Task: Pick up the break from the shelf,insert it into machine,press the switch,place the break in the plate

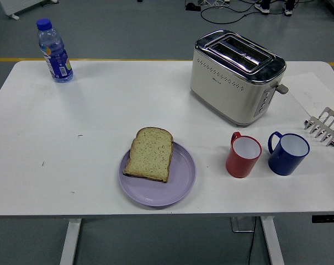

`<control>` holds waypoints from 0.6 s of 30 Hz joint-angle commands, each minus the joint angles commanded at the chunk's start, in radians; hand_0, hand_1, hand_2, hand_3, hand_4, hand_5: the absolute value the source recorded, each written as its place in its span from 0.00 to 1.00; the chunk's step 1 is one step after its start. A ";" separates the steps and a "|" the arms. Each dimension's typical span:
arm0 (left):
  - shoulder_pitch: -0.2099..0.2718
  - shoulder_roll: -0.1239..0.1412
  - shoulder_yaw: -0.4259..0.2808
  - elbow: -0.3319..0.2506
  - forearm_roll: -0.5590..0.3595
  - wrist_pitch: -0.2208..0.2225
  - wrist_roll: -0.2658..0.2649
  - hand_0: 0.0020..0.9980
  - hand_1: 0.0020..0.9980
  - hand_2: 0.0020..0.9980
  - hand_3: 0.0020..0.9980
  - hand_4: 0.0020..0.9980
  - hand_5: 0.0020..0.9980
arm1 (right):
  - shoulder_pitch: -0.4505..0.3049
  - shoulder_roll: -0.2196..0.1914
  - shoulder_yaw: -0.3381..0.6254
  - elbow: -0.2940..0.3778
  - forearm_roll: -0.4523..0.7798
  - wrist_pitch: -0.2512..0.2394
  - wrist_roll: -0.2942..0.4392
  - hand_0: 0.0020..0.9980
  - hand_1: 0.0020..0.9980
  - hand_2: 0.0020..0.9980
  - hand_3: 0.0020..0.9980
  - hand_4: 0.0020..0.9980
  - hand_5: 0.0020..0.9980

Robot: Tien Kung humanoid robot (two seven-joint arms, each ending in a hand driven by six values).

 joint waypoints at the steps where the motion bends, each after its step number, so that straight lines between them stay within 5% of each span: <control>1: -0.001 0.000 0.001 0.000 0.001 0.000 0.000 0.66 0.61 0.71 0.69 0.50 1.00 | 0.001 0.001 0.001 0.000 0.001 0.000 0.000 0.68 0.66 0.67 0.61 0.48 0.25; 18: 0.002 0.000 0.010 0.000 -0.002 -0.002 -0.001 0.66 0.61 0.71 0.69 0.50 1.00 | 0.011 0.011 0.009 -0.003 0.016 0.002 0.006 0.68 0.65 0.67 0.60 0.47 0.22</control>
